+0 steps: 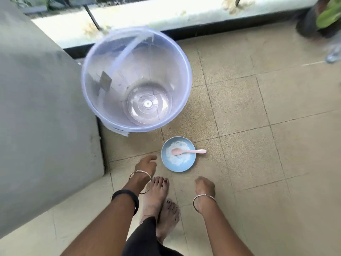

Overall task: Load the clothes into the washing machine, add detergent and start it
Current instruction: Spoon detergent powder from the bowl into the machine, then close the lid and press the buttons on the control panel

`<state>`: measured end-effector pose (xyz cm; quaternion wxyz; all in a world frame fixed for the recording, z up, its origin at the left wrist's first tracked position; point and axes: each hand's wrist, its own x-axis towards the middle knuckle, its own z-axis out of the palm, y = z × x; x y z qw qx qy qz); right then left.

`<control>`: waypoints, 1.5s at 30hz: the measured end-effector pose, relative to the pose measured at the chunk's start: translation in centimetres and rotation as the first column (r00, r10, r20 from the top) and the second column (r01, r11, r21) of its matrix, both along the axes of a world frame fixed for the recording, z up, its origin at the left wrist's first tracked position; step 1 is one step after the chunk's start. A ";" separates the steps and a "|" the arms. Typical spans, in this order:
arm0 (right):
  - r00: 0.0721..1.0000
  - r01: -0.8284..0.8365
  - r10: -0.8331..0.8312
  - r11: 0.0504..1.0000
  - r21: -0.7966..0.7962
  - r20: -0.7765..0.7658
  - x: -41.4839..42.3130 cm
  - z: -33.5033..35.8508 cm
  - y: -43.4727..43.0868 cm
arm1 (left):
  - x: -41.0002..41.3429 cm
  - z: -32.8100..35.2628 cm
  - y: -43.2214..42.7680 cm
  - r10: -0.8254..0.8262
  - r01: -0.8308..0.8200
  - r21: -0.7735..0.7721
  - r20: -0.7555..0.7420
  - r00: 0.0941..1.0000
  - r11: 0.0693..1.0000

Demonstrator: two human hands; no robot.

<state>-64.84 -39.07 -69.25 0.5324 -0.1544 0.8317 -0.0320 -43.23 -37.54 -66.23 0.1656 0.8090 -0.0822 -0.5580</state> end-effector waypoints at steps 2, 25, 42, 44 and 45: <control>0.997 -0.059 0.060 0.998 -0.026 0.039 0.2 5.1 1.5 | 0.0 5.1 2.2 0.061 -0.060 -0.034 0.012 0.998 0.998; 0.819 -0.037 0.195 0.956 -0.291 0.540 17.2 56.8 10.2 | 7.6 49.5 19.8 0.394 -0.375 -0.510 -0.076 0.916 0.774; 0.750 0.000 0.489 0.673 -0.740 0.445 40.1 69.1 24.6 | 30.4 66.8 34.0 0.418 0.034 -0.773 0.379 0.826 0.634; 0.758 -0.032 0.535 0.603 -0.797 0.374 41.6 70.4 24.4 | 32.4 68.3 34.1 0.449 0.067 -0.788 0.416 0.791 0.612; 0.763 -0.045 0.553 0.563 -0.825 0.336 42.5 71.1 24.1 | 33.6 68.9 33.9 0.452 0.083 -0.789 0.431 0.781 0.608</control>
